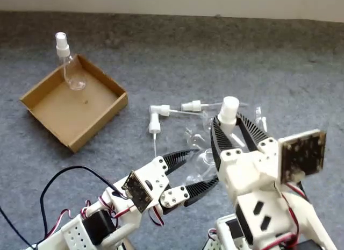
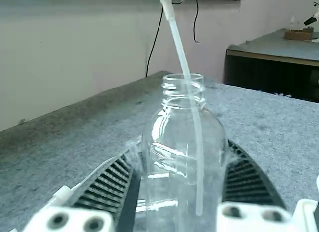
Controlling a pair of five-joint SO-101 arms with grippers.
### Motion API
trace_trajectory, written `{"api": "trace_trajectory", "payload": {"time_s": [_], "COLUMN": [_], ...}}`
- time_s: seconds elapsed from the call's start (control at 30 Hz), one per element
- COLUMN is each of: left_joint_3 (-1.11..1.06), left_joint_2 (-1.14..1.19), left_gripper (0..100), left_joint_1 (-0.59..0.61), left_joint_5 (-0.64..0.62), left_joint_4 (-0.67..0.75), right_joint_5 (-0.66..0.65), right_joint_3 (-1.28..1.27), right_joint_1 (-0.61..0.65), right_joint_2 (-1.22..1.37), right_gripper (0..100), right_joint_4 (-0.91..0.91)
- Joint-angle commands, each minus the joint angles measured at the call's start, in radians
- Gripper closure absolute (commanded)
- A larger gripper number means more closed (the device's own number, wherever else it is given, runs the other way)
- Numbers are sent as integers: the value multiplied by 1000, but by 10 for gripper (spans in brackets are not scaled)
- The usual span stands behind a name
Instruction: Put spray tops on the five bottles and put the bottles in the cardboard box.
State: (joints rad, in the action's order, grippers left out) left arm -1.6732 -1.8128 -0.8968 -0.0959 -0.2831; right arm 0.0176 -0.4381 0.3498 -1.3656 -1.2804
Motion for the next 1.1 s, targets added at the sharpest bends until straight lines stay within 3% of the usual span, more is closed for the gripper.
{"api": "trace_trajectory", "payload": {"time_s": [0.0, 0.8, 0.97, 1.07], "left_joint_3": [-22, -22, -22, -22], "left_joint_2": [-10, -10, -10, -10], "left_gripper": [962, 962, 962, 962], "left_joint_1": [12, 88, 87, 87], "left_joint_5": [9, 5, 5, 5], "left_joint_4": [35, 118, 115, 115], "right_joint_5": [-28, -55, -146, -158], "right_joint_3": [-18, -191, -246, -248], "right_joint_1": [65, 85, 85, 85], "right_joint_2": [-59, -209, -209, -211], "right_gripper": [986, 980, 870, 858], "right_joint_4": [-5, -101, -105, -105]}}
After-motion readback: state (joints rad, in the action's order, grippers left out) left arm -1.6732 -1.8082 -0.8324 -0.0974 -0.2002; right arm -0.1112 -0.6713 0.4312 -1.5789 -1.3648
